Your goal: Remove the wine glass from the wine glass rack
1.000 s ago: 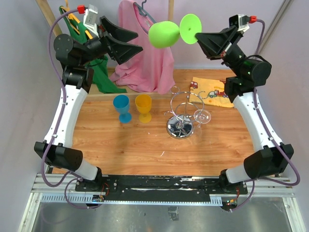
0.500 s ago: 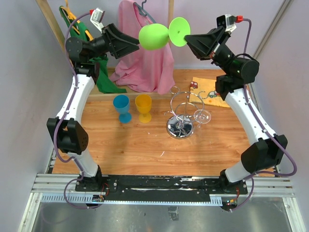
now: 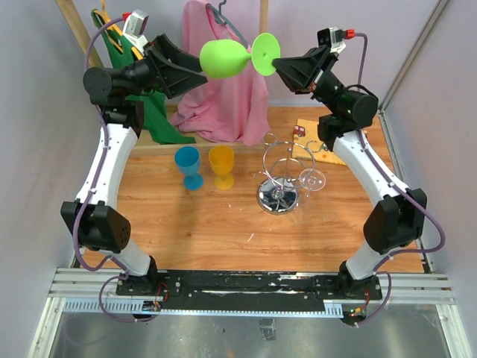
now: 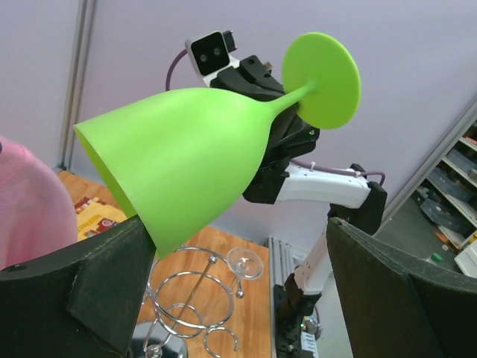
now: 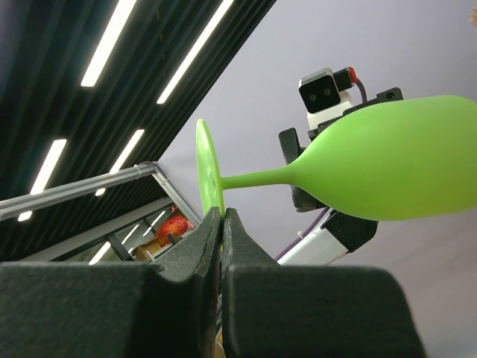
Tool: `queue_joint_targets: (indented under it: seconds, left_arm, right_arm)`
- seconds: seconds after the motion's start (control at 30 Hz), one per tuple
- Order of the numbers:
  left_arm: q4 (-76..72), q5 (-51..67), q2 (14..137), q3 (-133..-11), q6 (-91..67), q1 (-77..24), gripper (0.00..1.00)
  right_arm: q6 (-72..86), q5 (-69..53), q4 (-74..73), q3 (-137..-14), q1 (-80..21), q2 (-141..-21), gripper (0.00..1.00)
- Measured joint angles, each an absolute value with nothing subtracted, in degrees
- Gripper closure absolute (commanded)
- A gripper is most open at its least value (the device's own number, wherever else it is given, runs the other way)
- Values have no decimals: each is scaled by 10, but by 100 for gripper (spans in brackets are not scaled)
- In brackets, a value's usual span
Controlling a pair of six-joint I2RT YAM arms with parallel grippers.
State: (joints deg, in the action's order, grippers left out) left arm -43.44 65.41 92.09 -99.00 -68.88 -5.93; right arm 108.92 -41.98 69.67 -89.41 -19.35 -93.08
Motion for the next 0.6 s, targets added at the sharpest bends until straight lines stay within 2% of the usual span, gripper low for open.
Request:
queue_joint_targets:
  seconds: [0.4, 0.6]
  left_arm:
    - [-433, 652, 903, -969, -695, -54, 5]
    - [-432, 644, 895, -969, -698, -54, 12]
  right_arm:
    - [1140, -412, 788, -938, -194, -997, 99]
    - [1168, -404, 829, -945, -194, -1024, 99]
